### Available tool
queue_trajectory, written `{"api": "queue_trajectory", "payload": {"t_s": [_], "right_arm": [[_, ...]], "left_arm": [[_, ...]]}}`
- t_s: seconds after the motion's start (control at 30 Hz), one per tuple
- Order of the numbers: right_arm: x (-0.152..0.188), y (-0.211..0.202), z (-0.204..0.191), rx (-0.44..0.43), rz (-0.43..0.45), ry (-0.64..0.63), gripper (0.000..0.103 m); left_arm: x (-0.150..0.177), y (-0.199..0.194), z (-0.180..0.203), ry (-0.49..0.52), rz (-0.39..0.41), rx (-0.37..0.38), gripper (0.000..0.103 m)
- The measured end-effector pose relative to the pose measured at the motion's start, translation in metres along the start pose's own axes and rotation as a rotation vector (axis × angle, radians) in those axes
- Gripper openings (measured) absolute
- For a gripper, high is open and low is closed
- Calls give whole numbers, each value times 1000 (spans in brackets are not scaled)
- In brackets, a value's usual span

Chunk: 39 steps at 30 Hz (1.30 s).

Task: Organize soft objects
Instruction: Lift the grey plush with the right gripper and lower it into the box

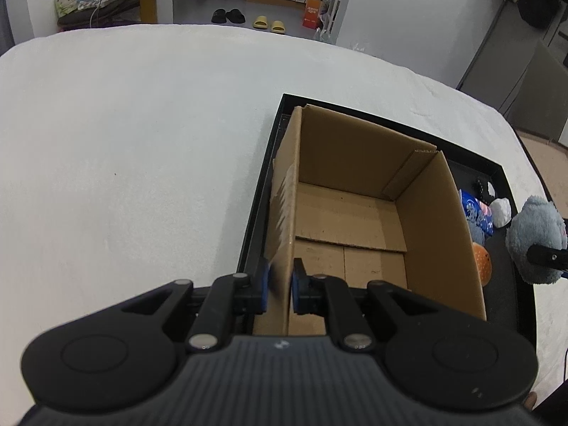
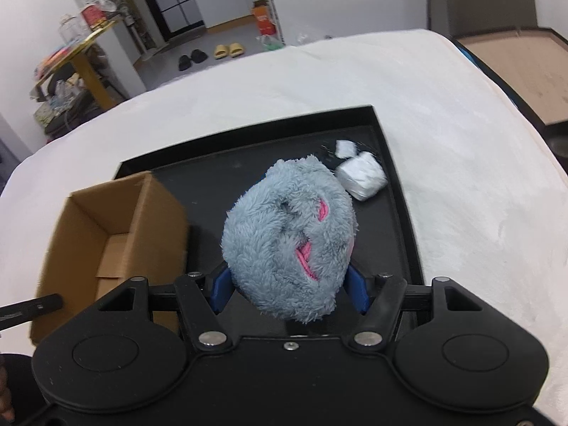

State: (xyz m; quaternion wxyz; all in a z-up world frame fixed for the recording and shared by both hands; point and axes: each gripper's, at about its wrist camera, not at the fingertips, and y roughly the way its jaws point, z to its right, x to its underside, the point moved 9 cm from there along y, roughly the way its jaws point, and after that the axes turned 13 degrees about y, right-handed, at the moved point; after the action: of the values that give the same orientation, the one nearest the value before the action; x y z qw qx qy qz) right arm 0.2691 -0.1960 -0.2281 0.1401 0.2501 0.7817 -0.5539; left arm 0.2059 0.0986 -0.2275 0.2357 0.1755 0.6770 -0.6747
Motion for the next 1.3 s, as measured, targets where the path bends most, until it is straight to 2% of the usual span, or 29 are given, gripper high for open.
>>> {"api": "queue_trajectory", "payload": {"t_s": [0.27, 0.6, 0.7, 0.97, 1.3], "right_arm": [[-3, -11, -39, -15, 20, -47, 62], [3, -10, -90, -47, 0, -103, 62], [6, -9, -106, -57, -2, -118, 62], [19, 3, -145, -78, -18, -186, 62], [40, 20, -187, -89, -45, -279, 62]], "left_arm": [[3, 2, -5, -38, 7, 23, 12], [4, 0, -10, -54, 28, 64, 13], [4, -1, -10, -51, 39, 54, 13], [3, -5, -13, -70, 79, 57, 12], [4, 1, -19, -125, 70, 103, 12]]}}
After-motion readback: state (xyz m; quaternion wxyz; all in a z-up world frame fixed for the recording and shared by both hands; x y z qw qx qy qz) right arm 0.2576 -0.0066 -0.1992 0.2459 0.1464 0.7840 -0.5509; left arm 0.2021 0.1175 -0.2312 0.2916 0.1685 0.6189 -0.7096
